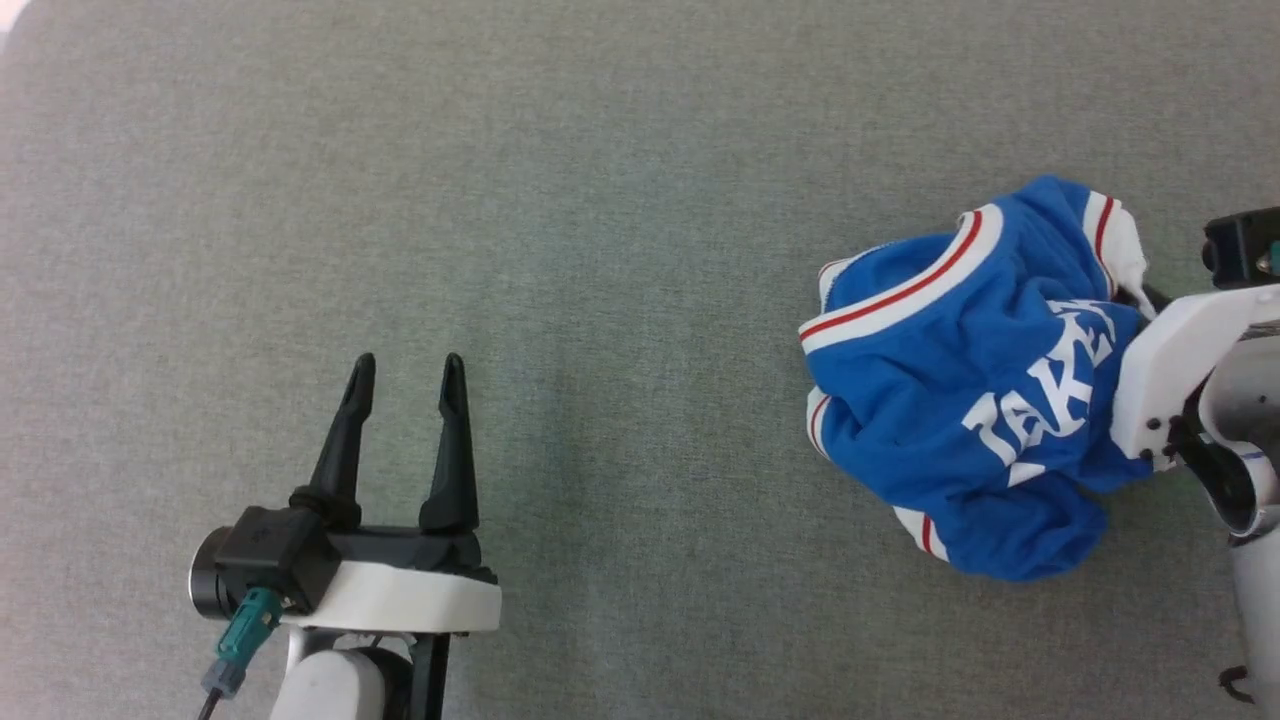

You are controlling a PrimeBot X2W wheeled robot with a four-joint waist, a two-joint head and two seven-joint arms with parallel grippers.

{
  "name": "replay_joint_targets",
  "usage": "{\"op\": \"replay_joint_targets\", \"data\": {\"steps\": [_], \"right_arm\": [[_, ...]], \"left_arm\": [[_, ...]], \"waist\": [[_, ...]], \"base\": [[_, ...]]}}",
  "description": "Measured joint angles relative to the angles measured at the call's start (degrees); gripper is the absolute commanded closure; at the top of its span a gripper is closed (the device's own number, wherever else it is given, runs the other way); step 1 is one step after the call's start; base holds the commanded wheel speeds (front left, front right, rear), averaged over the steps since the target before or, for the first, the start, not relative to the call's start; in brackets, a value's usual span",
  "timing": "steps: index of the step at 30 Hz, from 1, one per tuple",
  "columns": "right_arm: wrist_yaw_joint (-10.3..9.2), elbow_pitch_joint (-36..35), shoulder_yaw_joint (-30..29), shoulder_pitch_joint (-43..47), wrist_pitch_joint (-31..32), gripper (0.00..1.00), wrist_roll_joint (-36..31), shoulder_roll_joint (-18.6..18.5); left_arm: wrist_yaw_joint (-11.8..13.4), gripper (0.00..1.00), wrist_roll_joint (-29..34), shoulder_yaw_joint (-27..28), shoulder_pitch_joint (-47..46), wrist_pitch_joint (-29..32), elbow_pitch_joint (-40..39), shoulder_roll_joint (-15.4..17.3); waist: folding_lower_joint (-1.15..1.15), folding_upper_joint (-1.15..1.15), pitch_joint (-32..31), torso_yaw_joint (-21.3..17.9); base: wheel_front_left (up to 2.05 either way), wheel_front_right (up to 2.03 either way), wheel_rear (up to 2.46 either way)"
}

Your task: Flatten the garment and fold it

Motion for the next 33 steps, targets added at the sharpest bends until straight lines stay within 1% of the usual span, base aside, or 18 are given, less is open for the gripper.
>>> {"op": "replay_joint_targets", "data": {"steps": [3, 5, 9, 12, 16, 19, 22, 25, 26, 27, 31, 33], "right_arm": [[0.0, 0.24, 0.56, -0.13, -1.88, 1.0, 0.0, -0.05], [0.0, -0.3, 0.94, -0.16, -3.76, 1.0, -0.24, -0.73], [0.01, -4.35, 1.34, -1.46, -8.09, 1.0, -4.09, -4.61], [0.01, -7.81, -0.18, -2.58, -8.79, 1.0, -7.14, -7.24], [0.01, -10.99, -4.82, -0.9, -6.6, 1.0, -8.69, -9.28], [0.01, -11.87, -9.84, 4.16, -4.58, 1.0, -9.87, -10.06], [0.01, -10.8, -15.11, 10.06, -3.56, 1.0, -11.63, -9.69], [0.01, -8.49, -18.35, 14.22, -3.39, 1.0, -13.76, -8.11], [0.01, -7.75, -18.94, 15.06, -3.65, 0.98, -14.63, -7.6], [0.01, -6.89, -19.54, 15.51, -3.98, 0.0, -15.48, -6.98], [0.01, -3.75, -20.4, 15.47, -6.7, 0.0, -17.44, -4.69], [0.01, -3.04, -20.19, 14.68, -8.18, 0.0, -17.41, -3.65]], "left_arm": [[-0.04, 0.0, -0.01, 0.75, 0.05, 0.01, 0.53, -0.11], [-0.09, 0.0, -0.01, 1.35, 0.12, 0.01, 0.7, -0.19], [-0.12, 0.0, -0.01, 2.48, 0.68, 0.0, 0.82, -0.36], [-0.15, 0.0, -0.01, 3.13, 2.29, 0.0, 0.85, -0.42], [-0.23, 0.0, -0.01, 3.19, 2.87, 0.01, 0.68, -0.51], [-0.66, 0.0, -0.01, 2.92, 3.02, 0.01, 0.58, -0.59], [-0.69, 0.0, 0.01, 2.91, 3.05, 0.0, 0.59, -0.62], [-1.01, 0.0, 0.46, 3.09, 3.03, 0.0, 0.62, -0.63], [-1.11, 0.0, 0.56, 3.12, 2.99, 0.0, 0.68, -0.63], [-1.12, 0.0, 0.59, 3.13, 2.9, 0.01, 0.77, -0.63], [-1.23, 0.0, 1.09, 3.3, 2.31, 0.01, 1.2, -0.63], [-1.65, 0.0, 1.2, 3.31, 2.25, 0.0, 1.59, -0.63]], "waist": [[-0.01, 0.0, -0.76, 0.19], [0.0, 0.0, -1.6, 0.15], [-0.01, 0.0, -4.0, -0.44], [-0.02, 0.0, -6.16, -1.46], [-0.02, 0.0, -8.25, -3.03], [-0.02, 0.0, -8.48, -3.96], [-0.01, 0.0, -7.66, -4.17], [-0.01, 0.0, -6.34, -3.98], [-0.01, 0.0, -5.79, -3.83], [0.0, 0.0, -5.31, -3.7], [0.0, 0.0, -4.08, -3.41], [0.0, 0.0, -4.22, -3.52]], "base": [[0.0, 0.0, 0.0], [0.0, 0.0, 0.0], [0.0, 0.0, 0.0], [0.0, 0.0, 0.0], [0.0, 0.0, 0.0], [0.0, 0.0, 0.0], [0.0, 0.0, 0.0], [0.0, 0.0, 0.0], [0.0, 0.0, 0.0], [0.0, 0.0, 0.0], [0.0, 0.0, 0.0], [0.0, 0.0, 0.0]]}}
